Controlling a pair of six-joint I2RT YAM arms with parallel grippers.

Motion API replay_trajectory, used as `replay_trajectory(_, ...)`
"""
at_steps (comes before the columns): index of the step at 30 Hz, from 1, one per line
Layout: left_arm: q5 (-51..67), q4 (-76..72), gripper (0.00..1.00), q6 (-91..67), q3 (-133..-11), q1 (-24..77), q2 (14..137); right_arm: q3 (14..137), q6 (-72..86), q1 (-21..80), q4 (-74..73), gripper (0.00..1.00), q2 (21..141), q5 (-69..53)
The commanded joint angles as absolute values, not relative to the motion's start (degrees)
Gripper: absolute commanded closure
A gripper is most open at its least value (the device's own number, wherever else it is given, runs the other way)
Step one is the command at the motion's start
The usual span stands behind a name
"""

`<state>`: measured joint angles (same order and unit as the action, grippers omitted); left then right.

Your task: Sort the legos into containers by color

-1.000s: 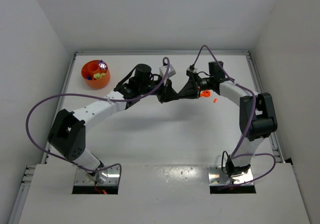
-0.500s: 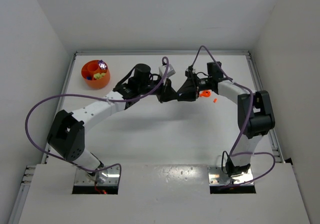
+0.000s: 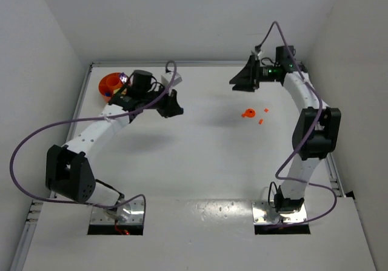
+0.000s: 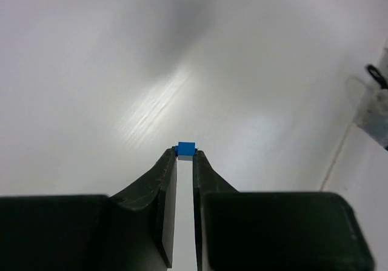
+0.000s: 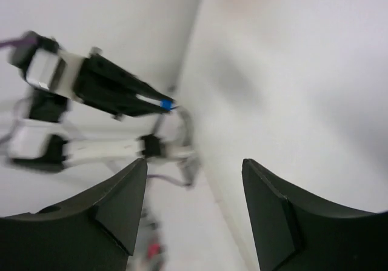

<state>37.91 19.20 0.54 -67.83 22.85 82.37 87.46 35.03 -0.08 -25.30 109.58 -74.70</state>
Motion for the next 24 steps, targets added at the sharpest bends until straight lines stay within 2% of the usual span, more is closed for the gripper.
replay_trajectory(1, 33.50, 31.01, 1.00, 5.53, -71.80, 14.79, 79.11, 100.45, 6.79, 0.52, -51.49, 0.35, 106.80, -53.84)
replay_trajectory(2, 32.88, 33.20, 1.00, 5.54, -71.81, 10.15, 78.58, 100.46, 6.16, 0.53, -51.50, 0.35, 105.05, -47.70)
replay_trajectory(4, 29.03, 33.83, 1.00, 6.06, -71.81, 5.91, 77.43, 96.95, 7.56, 0.53, -46.94, 0.34, 99.96, -43.79)
replay_trajectory(8, 20.76, 34.89, 1.00, 6.68, -73.82, -2.79, 77.87, 96.33, 5.27, 0.00, -49.56, 0.34, 97.91, -41.67)
replay_trajectory(13, 20.74, 36.91, 1.00, 5.90, -80.58, -12.55, 84.10, 92.20, 5.27, 0.52, -48.34, 0.34, 95.27, -40.26)
replay_trajectory(24, 17.32, 39.37, 1.00, 2.29, -91.49, -15.64, 97.90, 91.67, 4.13, 0.53, -48.87, 0.33, 94.75, -39.73)
